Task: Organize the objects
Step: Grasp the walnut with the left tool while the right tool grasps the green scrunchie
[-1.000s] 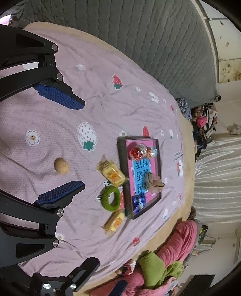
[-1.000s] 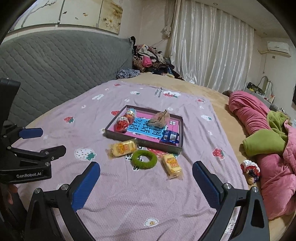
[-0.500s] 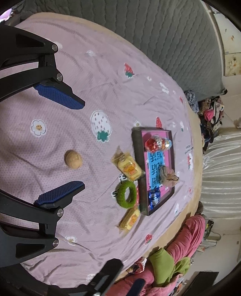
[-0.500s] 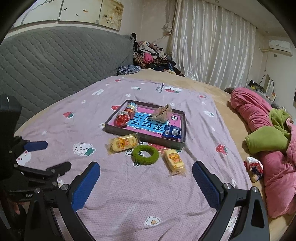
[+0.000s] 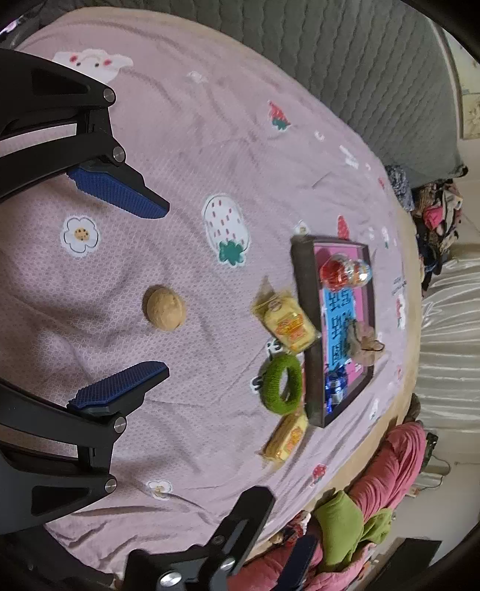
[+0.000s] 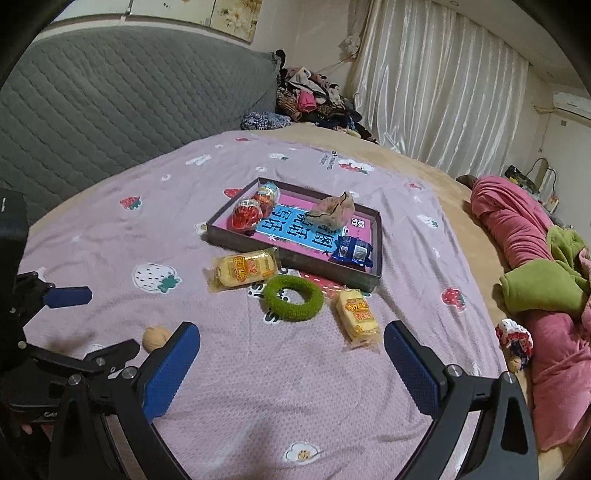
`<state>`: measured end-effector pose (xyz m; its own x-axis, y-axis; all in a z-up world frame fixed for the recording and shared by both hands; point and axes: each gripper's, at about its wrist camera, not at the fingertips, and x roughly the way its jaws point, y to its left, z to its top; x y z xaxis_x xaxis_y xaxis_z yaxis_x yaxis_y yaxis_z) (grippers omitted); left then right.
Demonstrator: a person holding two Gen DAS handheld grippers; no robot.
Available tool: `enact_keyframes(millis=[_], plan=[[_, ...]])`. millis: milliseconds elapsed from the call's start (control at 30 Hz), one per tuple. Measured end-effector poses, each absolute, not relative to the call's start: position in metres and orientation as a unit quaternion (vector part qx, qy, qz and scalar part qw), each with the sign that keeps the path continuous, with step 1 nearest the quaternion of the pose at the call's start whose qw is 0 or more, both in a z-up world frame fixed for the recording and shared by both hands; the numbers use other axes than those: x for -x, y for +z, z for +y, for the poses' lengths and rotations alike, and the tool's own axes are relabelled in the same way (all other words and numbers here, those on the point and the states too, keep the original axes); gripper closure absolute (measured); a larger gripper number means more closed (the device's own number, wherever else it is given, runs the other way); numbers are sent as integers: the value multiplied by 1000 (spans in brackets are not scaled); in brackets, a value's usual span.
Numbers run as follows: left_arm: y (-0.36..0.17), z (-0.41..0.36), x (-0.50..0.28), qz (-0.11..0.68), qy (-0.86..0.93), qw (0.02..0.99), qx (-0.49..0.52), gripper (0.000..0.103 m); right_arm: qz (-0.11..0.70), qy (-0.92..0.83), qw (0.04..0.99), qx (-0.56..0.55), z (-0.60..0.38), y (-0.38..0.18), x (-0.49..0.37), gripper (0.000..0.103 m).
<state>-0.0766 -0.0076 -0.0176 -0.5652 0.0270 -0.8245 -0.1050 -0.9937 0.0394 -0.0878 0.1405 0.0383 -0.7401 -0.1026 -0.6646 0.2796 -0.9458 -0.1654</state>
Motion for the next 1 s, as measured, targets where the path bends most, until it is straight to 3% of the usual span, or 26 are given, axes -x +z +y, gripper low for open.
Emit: enact_keyframes(millis=[1000], plan=[[-72,-13,106,8,867,67,493,22,201,-886,133,-395,119,-33,169,2]])
